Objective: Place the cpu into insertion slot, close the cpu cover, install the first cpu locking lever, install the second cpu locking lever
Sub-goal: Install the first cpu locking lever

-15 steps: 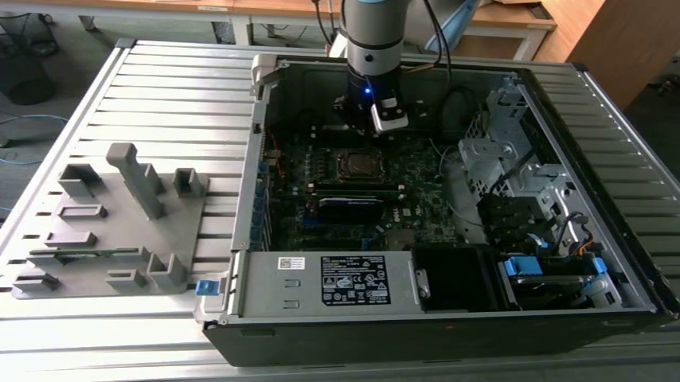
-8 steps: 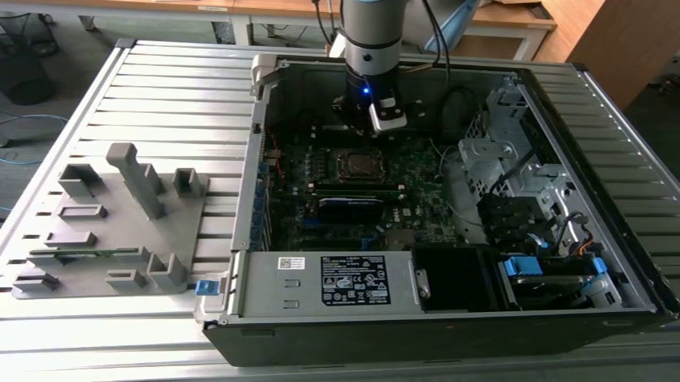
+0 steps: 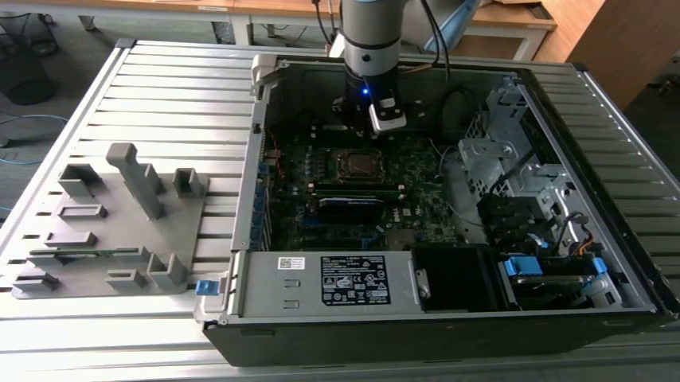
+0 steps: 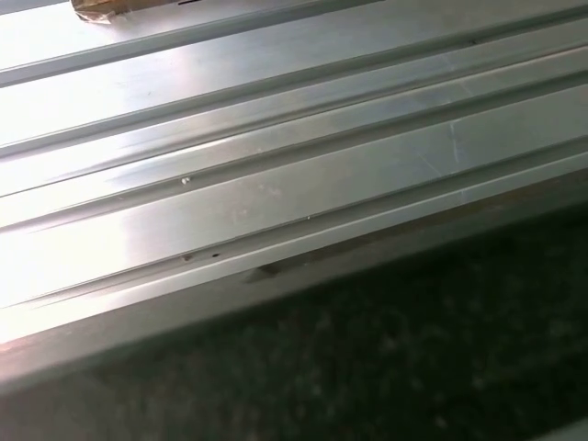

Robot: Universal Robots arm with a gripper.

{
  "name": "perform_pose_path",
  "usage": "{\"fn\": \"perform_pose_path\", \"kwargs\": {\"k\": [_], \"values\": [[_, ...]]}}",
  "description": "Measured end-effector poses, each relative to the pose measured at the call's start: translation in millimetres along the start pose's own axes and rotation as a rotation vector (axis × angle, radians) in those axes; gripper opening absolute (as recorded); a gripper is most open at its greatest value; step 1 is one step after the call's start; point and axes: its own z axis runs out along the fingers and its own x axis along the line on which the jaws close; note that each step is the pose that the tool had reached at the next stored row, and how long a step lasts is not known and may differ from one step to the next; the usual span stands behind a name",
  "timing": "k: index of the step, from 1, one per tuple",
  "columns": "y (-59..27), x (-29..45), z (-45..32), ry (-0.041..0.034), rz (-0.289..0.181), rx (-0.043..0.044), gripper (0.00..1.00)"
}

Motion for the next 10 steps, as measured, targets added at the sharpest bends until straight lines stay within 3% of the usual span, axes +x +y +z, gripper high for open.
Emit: {"fn": "perform_pose_path", "kwargs": {"k": [10], "values": [[-0.3, 0.5, 2.1, -0.0122, -0.002, 0.0017, 0.11]]}}
